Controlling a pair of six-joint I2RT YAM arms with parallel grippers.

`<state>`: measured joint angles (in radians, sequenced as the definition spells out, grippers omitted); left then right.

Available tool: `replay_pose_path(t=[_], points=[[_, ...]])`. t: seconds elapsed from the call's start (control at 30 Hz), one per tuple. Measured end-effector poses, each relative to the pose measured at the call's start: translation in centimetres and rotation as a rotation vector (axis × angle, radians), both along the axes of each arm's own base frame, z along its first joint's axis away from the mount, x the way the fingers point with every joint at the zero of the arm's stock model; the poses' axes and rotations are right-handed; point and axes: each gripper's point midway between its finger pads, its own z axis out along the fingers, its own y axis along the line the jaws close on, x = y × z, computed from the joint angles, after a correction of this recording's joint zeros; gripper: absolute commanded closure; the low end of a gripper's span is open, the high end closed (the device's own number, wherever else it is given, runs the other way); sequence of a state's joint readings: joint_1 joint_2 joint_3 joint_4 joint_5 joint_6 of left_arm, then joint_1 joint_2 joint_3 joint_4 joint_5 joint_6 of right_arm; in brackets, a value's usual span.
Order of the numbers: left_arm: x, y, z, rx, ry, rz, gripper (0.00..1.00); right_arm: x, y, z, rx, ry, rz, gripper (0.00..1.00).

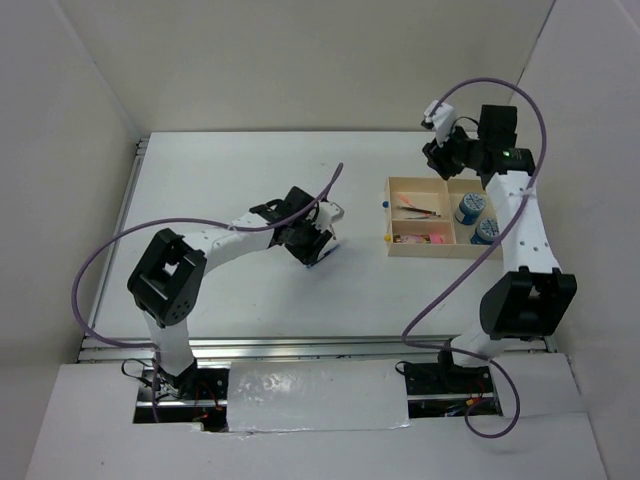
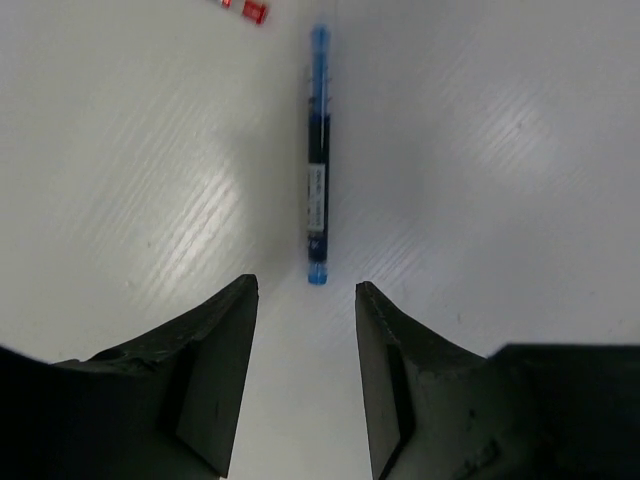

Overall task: Sort the stationery into containers
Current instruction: Pick up the pen from the center of the board.

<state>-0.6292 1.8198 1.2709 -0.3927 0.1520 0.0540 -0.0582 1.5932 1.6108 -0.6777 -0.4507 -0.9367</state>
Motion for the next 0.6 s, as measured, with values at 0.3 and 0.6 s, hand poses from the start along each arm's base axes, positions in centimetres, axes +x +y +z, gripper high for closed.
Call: replay_pose_path(t=[0.3,0.6], points=[[1.6,-2.8,-2.2,0.046,-0.046,-0.021,0.56,-5.9,0.6,3.9,0.495,0.119,-0.145,0.46],[2.7,-3.0,-3.7,0.108,-0.057,-0.019,0.73,-9.6,1.7,3.8,0.834,0.308,-0.224,0.47]])
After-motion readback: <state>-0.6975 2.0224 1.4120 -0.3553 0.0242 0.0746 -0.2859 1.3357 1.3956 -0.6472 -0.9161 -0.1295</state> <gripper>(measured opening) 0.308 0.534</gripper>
